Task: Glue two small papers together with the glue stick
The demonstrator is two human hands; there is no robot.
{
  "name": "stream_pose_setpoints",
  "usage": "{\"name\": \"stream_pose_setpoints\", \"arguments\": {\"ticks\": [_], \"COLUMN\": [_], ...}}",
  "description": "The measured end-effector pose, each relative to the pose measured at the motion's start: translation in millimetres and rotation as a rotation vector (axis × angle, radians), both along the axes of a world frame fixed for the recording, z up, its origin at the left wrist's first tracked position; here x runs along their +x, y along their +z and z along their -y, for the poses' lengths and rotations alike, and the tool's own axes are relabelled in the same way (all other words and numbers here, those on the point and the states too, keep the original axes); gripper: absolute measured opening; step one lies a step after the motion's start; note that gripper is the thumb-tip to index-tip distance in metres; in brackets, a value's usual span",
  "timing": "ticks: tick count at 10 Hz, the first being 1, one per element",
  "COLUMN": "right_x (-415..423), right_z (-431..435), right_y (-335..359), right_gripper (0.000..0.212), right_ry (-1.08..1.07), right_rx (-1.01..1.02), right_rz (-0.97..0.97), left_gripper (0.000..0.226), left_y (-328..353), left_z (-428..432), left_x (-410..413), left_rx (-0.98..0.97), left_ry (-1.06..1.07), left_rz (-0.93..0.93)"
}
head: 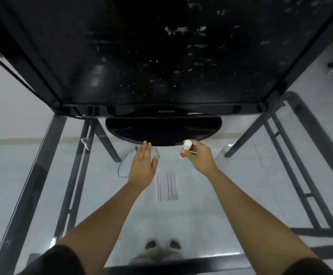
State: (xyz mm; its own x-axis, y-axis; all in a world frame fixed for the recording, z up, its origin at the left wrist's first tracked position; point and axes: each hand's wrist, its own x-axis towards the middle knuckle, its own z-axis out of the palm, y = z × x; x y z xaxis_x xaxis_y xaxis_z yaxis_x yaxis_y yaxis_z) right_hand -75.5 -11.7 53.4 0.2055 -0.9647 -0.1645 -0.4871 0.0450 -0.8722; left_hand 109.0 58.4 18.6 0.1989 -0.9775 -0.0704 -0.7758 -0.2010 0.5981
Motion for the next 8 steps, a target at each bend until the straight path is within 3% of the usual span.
{"name": "stream_pose_setpoints", "arguments": {"ticks": [3,6,8], "right_x": [-7,-12,-15], "right_z": [1,5,5], "right_y": [-36,-46,-30], "right_gripper": [0.014,0.039,0.066], "right_ry": [0.048,0.094,0.013], "right_rx": [-0.031,-0.009,0.058], "right_rz": [-0.098,-0.136,-0.075], "left_gripper": [0.058,0.060,0.060], "left_y": [-56,-72,-49], "left_z": [-16,-25,-15], "left_x": [17,18,20], "left_rx": [0.166,0.258,0.186], "left_ry": [-0.058,-0.026,-0.044], "left_rz": [0.221,0.348,0.299]}}
